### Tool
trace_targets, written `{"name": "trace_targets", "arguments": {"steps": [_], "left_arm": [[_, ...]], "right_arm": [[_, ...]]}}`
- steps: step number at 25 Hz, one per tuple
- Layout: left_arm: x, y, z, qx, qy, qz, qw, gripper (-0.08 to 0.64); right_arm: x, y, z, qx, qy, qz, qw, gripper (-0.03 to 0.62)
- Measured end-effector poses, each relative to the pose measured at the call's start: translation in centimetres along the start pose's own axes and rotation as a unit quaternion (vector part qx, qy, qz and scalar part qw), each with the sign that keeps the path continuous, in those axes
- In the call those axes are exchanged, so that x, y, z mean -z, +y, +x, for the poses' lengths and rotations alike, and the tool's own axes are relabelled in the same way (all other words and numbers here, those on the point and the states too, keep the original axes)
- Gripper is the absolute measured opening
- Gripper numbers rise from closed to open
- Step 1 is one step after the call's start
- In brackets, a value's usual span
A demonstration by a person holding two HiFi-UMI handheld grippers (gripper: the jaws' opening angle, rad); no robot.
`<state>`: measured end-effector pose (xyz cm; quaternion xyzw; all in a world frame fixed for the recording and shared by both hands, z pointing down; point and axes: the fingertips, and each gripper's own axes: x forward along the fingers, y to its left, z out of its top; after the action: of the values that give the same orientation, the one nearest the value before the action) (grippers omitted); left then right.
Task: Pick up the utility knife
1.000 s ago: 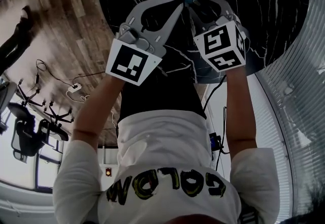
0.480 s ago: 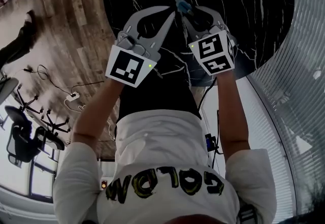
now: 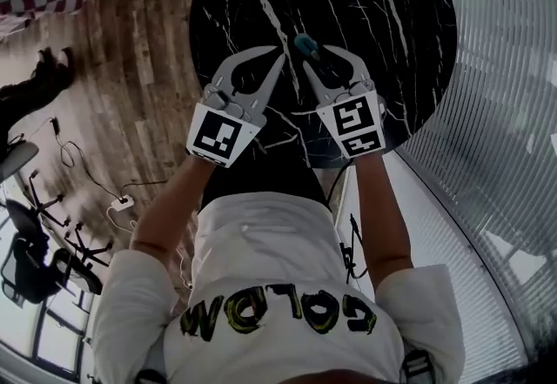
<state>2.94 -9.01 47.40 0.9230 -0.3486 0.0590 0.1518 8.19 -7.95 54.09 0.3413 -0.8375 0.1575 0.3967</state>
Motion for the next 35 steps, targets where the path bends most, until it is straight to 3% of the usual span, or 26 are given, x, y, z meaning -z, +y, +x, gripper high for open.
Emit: {"name": "trace_targets", "arguments": {"steps": [6,13,23,35], "left_arm": [[-4.4,-2.4,-2.0,0.000,-0.010,-0.006,0.9999,0.004],[-9.0,-4.7,-4.0,-0.003,-0.018,0.001,0.9998,0.004],[-16.7,-8.7,-6.4,0.010,-0.066,0.014,0.9977,0.005],[-23.1,-12.4,-9.2,0.024,-0.101,0.027,0.9942,0.005]], "right_arm": [[-4.2,-0.1,-5.6,0.026,-0.064,0.013,0.998,0.130],[-8.4,0.6,-12.1,0.052,-0.149,0.037,0.987,0.130],[-14.9,1.9,-21.4,0.075,-0.302,0.052,0.949,0.130],[-19.1,4.1,-29.5,0.095,-0.398,0.044,0.911,0.130]]}}
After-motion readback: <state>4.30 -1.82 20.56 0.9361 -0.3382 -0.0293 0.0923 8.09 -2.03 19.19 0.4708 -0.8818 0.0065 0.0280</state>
